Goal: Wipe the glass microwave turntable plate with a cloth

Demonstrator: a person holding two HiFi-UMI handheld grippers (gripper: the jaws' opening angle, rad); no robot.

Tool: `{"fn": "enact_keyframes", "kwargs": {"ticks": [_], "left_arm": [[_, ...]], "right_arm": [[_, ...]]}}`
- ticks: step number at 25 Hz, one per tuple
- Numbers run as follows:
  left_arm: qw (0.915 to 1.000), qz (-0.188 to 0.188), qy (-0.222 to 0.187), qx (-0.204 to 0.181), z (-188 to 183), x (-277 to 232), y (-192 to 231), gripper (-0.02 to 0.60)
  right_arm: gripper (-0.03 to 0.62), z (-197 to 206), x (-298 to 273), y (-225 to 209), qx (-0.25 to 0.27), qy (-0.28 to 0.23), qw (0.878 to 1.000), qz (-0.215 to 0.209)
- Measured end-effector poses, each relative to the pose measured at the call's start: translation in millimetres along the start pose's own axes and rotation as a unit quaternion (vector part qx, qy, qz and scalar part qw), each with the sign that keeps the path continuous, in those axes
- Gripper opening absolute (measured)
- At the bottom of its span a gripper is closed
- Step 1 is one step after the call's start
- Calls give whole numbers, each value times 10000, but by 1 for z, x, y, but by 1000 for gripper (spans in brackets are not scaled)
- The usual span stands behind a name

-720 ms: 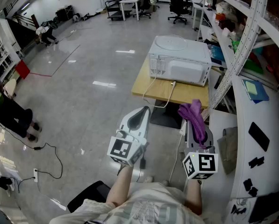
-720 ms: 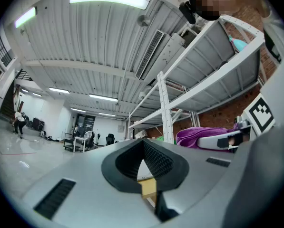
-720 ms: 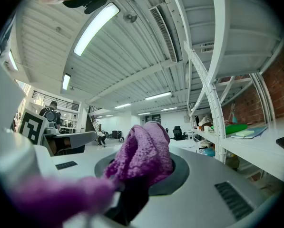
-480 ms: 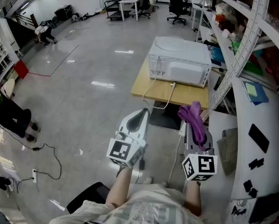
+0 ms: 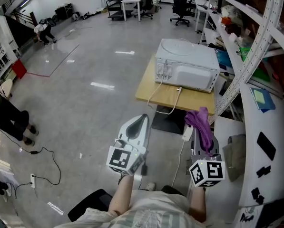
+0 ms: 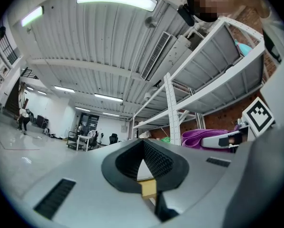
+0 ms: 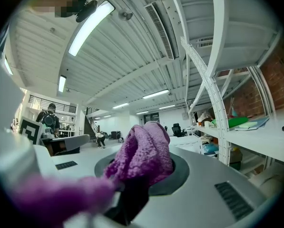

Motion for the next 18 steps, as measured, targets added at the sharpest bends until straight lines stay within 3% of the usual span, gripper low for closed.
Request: {"fn": "enact_keyframes", "kwargs": {"ticks": [8,14,18], "left_arm": [[9988,-292,67,387,31,-23,37,3],[9997,-67,93,206,42,-73,43,3],[9996,-109,221,144,53,-117,55,3]], "right_arm": [[57,11,-24,-22,-33,118,9997,217],[57,14,-68,-57,-207,9,9990,391],[57,20,-116,-88,-317,-30,9988,379]]}}
Point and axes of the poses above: the fingertips, and each gripper's own axes: x backward along the fingers, y to its left, z out of its underside, the point moved 5 cm from there along x, backward along the fingers, and after that the axes turned 2 degrees about -y, right-handed, at the moved point
